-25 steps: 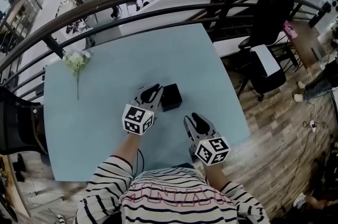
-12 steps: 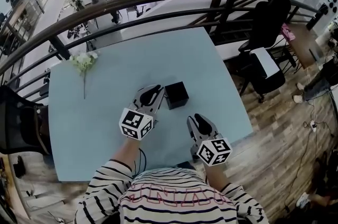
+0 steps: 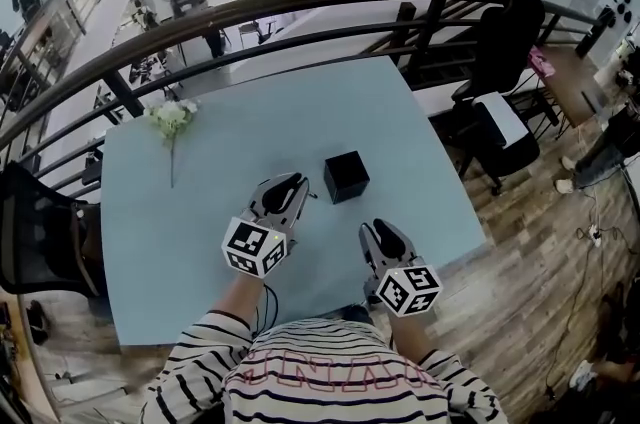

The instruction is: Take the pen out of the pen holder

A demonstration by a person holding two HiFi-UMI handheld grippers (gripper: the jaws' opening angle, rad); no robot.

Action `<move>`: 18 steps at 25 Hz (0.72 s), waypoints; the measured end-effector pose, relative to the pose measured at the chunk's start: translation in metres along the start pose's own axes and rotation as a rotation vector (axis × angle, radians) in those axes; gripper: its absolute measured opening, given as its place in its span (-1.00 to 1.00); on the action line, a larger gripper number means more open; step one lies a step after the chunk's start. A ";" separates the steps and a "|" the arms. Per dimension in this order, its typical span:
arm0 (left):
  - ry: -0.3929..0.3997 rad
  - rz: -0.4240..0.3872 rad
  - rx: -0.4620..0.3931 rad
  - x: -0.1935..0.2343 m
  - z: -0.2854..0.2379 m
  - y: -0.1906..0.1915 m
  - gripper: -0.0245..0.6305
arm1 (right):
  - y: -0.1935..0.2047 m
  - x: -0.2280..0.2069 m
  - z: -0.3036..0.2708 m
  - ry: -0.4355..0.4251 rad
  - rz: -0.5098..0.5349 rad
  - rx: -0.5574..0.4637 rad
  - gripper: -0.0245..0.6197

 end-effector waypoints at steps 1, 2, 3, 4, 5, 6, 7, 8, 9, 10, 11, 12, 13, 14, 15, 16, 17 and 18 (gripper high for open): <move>-0.002 0.005 0.004 0.000 0.005 0.003 -0.72 | 0.002 0.003 0.001 0.002 0.000 -0.001 -0.50; -0.002 0.009 0.009 0.000 0.010 0.006 -0.73 | 0.005 0.006 0.001 0.004 0.001 -0.003 -0.50; -0.001 0.013 0.013 0.000 0.016 0.008 -0.72 | 0.007 0.009 0.002 0.007 0.002 -0.005 -0.50; 0.000 0.016 0.018 -0.001 0.022 0.010 -0.72 | 0.009 0.012 0.003 0.011 0.003 -0.007 -0.50; 0.001 0.019 0.022 -0.001 0.028 0.012 -0.73 | 0.011 0.016 0.005 0.014 0.005 -0.008 -0.50; 0.002 0.023 0.024 -0.002 0.034 0.014 -0.72 | 0.014 0.020 0.006 0.017 0.007 -0.009 -0.50; 0.002 0.028 0.026 -0.002 0.040 0.015 -0.73 | 0.016 0.024 0.006 0.020 0.008 -0.010 -0.50; 0.004 0.032 0.027 -0.002 0.045 0.016 -0.73 | 0.018 0.026 0.007 0.023 0.010 -0.011 -0.50; 0.006 0.033 0.030 -0.003 0.050 0.018 -0.72 | 0.020 0.029 0.007 0.025 0.011 -0.011 -0.50; 0.009 0.033 0.033 -0.003 0.054 0.019 -0.72 | 0.022 0.032 0.007 0.028 0.012 -0.011 -0.50; 0.011 0.031 0.038 -0.003 0.059 0.021 -0.73 | 0.024 0.035 0.007 0.031 0.013 -0.010 -0.51; 0.014 0.028 0.042 -0.002 0.064 0.022 -0.72 | 0.027 0.038 0.007 0.033 0.014 -0.009 -0.51; 0.016 0.024 0.047 -0.002 0.069 0.023 -0.73 | 0.029 0.041 0.007 0.036 0.015 -0.009 -0.52; 0.018 0.019 0.051 -0.001 0.073 0.023 -0.73 | 0.030 0.044 0.007 0.039 0.016 -0.009 -0.53; 0.022 0.013 0.054 -0.001 0.077 0.024 -0.73 | 0.032 0.046 0.007 0.042 0.017 -0.009 -0.54; 0.026 0.008 0.058 -0.001 0.080 0.024 -0.72 | 0.033 0.048 0.008 0.045 0.019 -0.010 -0.55; 0.029 0.002 0.062 -0.001 0.082 0.025 -0.72 | 0.034 0.049 0.008 0.049 0.019 -0.011 -0.56; 0.031 -0.001 0.065 -0.001 0.085 0.027 -0.72 | 0.036 0.050 0.009 0.054 0.018 -0.013 -0.57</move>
Point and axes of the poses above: the fingertips, and each gripper's own axes: z backward along the fingers, x to its left, y out of its underside, the point moved 5 cm from there along z, backward along the fingers, and after that the axes turned 2 degrees about -z, right-handed, at the moved point
